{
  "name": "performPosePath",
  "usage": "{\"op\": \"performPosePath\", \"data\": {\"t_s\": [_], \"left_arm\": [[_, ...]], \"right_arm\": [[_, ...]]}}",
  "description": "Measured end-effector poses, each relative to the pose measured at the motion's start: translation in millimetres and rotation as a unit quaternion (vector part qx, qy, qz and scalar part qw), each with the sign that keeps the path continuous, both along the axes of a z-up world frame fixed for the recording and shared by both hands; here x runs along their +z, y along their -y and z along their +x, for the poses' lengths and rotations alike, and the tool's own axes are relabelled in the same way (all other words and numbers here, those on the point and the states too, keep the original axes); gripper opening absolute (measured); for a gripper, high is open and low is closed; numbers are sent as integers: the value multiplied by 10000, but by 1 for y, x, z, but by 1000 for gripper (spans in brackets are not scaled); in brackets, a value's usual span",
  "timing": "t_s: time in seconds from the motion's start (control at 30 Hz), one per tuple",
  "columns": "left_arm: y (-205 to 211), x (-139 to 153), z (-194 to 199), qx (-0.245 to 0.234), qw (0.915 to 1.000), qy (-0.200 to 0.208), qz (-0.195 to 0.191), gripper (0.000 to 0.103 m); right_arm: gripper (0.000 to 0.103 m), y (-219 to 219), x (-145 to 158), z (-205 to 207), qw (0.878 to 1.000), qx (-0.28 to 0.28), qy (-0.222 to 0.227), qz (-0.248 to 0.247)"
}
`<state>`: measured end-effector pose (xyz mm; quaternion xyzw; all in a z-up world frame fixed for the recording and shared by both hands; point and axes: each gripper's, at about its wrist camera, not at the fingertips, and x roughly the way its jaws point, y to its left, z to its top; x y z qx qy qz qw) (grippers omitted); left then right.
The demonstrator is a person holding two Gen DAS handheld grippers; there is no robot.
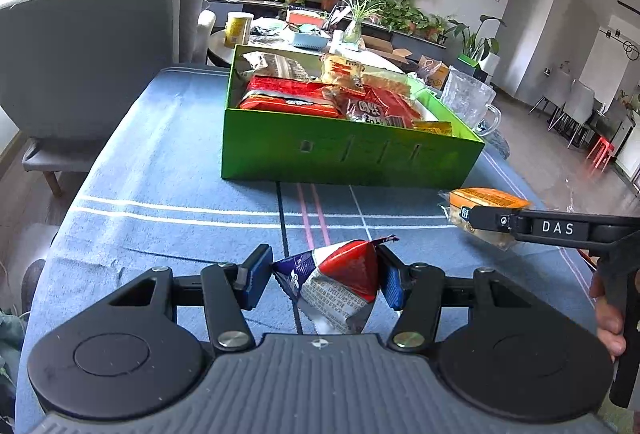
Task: Organize snacks
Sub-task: 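Grasp the orange-wrapped bread with the right tool and lift it, then carry both packets into the box and release with the left and right tools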
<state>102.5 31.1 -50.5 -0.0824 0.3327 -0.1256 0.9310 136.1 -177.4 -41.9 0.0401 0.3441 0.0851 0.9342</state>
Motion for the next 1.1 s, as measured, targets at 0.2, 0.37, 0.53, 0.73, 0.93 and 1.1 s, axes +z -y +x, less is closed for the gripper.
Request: {"op": "performPosePath", "data": {"t_s": [0.2,0.37,0.53,0.73,0.93,1.1], "left_arm": [[3,6,6,-15,10000,55,32,52],[9,19,13,-75,9997,225,57,52],[17,35,28,-145,9990,415,114,52],[21,54,51,-60,9982,583,112,52],[21,67,79,85,9973,709,181,52],[22,71,107,210,9963,761,325,52]], "right_arm": [[79,7,2,2,9997,29,-15,250],[79,8,17,0,9990,99,221,382],[79,7,34,11,9975,160,440,525],[79,3,48,28,9957,218,640,635],[79,0,51,43,9946,255,709,708],[79,3,51,60,9939,137,703,842]]}}
